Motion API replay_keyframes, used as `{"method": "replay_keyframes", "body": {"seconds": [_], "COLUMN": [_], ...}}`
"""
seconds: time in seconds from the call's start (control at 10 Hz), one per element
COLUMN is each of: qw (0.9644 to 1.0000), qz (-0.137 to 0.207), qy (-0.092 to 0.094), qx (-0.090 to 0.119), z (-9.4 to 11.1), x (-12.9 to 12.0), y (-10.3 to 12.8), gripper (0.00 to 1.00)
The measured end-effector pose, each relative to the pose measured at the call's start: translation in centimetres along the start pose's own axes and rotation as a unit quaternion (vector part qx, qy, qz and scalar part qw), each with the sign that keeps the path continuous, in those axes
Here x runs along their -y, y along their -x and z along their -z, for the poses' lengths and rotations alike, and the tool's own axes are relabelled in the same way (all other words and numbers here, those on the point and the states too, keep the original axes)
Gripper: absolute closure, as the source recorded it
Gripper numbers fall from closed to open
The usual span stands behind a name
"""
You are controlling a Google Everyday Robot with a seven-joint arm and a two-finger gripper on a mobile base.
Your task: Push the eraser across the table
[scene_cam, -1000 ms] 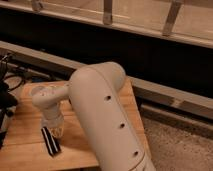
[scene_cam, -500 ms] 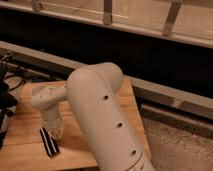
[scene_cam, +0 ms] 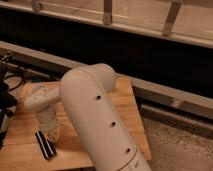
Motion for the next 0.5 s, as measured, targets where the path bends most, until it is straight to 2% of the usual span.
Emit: {"method": "replay_keyframes", "body": {"seconds": [0.2, 0.5], "qw": [0.9999, 0.9996], "qz": [0.013, 0.027], "qy": [-0.009, -0.011], "qx": [-0.002, 0.001], "z": [0.2, 0.6], "x": [-0.6, -1.8], "y": [0.5, 0.9], "gripper": [1.0, 1.0]}}
